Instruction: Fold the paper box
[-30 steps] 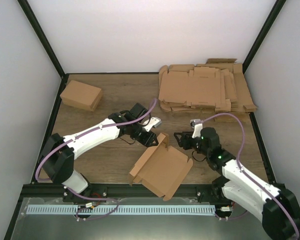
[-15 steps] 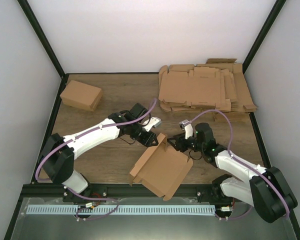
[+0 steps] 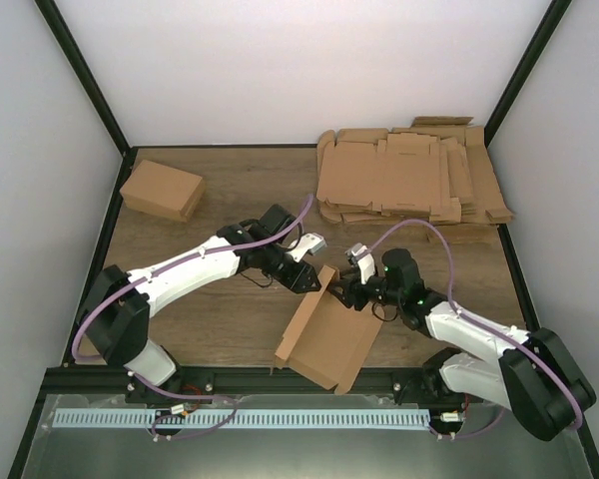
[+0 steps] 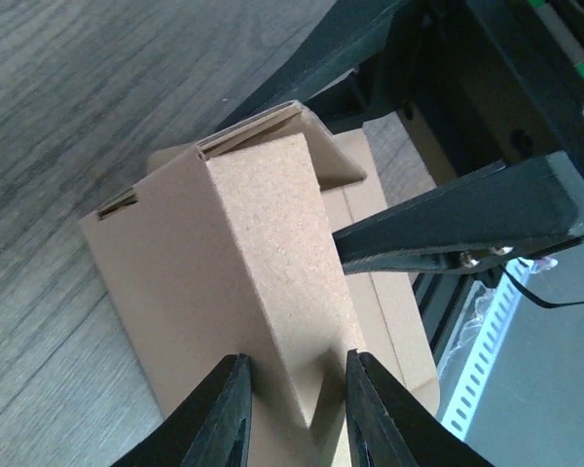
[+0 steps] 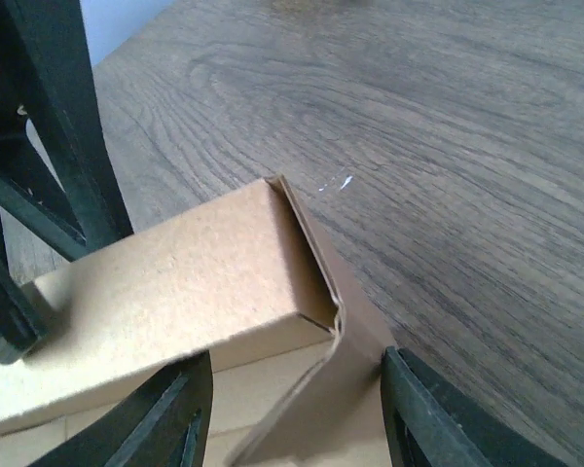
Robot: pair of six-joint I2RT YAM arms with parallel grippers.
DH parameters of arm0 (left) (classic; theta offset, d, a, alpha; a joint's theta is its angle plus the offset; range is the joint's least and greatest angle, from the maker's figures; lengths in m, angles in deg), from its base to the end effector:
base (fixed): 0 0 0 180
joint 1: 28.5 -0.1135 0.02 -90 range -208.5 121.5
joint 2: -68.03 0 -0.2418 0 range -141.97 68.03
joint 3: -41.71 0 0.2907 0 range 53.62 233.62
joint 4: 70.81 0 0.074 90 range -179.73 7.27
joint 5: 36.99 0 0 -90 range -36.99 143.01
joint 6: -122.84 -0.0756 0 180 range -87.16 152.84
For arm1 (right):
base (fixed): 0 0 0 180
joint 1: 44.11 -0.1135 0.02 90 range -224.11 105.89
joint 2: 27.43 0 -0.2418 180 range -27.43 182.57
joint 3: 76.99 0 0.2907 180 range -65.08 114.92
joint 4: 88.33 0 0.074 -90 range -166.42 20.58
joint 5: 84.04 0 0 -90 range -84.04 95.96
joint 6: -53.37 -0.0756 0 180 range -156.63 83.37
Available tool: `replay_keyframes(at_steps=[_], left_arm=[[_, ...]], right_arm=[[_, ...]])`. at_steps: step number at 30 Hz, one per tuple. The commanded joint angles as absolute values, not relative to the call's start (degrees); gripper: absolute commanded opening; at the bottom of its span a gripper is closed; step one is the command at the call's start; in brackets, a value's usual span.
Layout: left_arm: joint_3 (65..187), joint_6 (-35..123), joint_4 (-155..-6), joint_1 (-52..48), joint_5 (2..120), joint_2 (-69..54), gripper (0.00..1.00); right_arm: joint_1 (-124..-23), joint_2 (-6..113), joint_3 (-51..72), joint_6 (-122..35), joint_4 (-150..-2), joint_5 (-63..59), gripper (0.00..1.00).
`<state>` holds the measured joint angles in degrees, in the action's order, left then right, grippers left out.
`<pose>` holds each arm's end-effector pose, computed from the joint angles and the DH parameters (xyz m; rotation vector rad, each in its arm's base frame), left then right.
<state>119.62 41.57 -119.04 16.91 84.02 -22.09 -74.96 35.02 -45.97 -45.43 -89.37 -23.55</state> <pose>0.2342 -0.2930 0.1731 1.0572 2.5490 -1.0103 0.2185 0.1739 0.1056 -0.7280 2.0440 0.9484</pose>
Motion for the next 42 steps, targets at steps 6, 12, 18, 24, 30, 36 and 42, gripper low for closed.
replay_keyframes(at_steps=[6, 12, 18, 24, 30, 36, 42], left_arm=[[119.6, 39.6, -115.3, 15.9, 91.9, -23.9, 0.30], [119.3, 40.0, -115.2, 13.4, 91.7, -24.4, 0.30], [118.3, 40.0, -114.4, 11.5, 92.6, -24.1, 0.30], [117.9, 39.1, -114.9, 10.2, 92.9, -24.7, 0.30], [117.6, 38.8, -115.0, 10.1, 92.8, -25.3, 0.30], [117.4, 38.7, -115.2, 10.1, 92.0, -25.5, 0.30], [116.8, 38.8, -114.8, 10.2, 91.9, -25.3, 0.30]], right_arm=[[-77.7, 37.0, -45.6, -40.1, -96.6, -21.2, 0.47], [-77.8, 39.3, -43.7, -41.8, -94.8, -23.5, 0.48], [-78.4, 37.6, -44.4, -43.4, -93.1, -25.4, 0.61], [-78.2, 35.1, -42.9, -45.1, -87.6, -22.8, 0.83], [-74.4, 30.6, -43.4, -48.9, -88.0, -24.5, 0.81], [-69.7, 25.1, -41.7, -50.3, -85.0, -26.0, 0.81], [-64.8, 22.8, -41.2, -54.7, -82.5, -13.3, 0.81]])
